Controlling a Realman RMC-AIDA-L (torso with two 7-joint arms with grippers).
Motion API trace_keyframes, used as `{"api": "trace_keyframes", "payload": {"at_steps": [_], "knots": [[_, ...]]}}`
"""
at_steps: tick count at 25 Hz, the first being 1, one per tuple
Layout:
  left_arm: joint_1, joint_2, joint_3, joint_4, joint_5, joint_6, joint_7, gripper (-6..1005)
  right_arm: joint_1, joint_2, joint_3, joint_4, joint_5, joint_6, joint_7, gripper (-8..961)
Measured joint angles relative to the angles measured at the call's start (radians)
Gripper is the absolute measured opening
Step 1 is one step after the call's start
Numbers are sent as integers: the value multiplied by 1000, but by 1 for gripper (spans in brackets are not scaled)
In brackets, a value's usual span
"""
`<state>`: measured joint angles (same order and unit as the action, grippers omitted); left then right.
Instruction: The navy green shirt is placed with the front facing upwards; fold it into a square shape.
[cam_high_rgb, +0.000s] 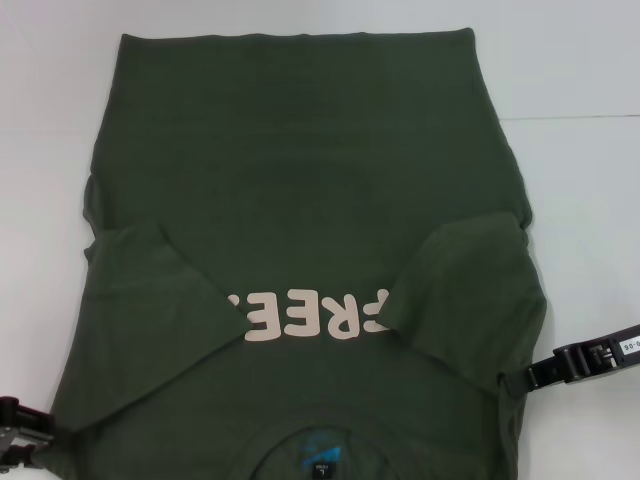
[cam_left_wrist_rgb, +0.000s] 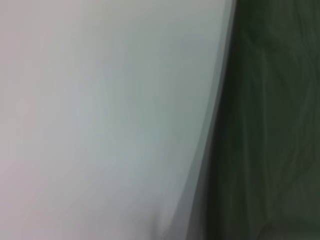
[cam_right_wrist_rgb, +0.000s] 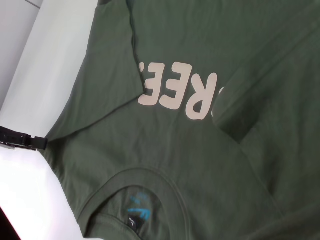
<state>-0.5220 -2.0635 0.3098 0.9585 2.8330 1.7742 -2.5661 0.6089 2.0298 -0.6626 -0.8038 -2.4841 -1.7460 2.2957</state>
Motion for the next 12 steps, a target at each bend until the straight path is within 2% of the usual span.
{"api": "trace_keyframes", "payload": {"at_steps": [1, 7, 9, 12], "knots": [[0, -1, 3, 0, 0, 0, 2, 691, 0, 0, 0, 0, 0, 0, 0, 31], [1, -6, 22, -3, -3, -8, 4, 445, -2, 0, 3, 0, 1, 0, -1, 32], [1, -6, 22, -3, -5, -9, 5, 232, -3, 0, 3, 0, 3, 0, -2, 32], [1, -6, 22, -10, -7, -10, 13, 133, -7, 1, 3, 0, 14, 0, -2, 32]]}}
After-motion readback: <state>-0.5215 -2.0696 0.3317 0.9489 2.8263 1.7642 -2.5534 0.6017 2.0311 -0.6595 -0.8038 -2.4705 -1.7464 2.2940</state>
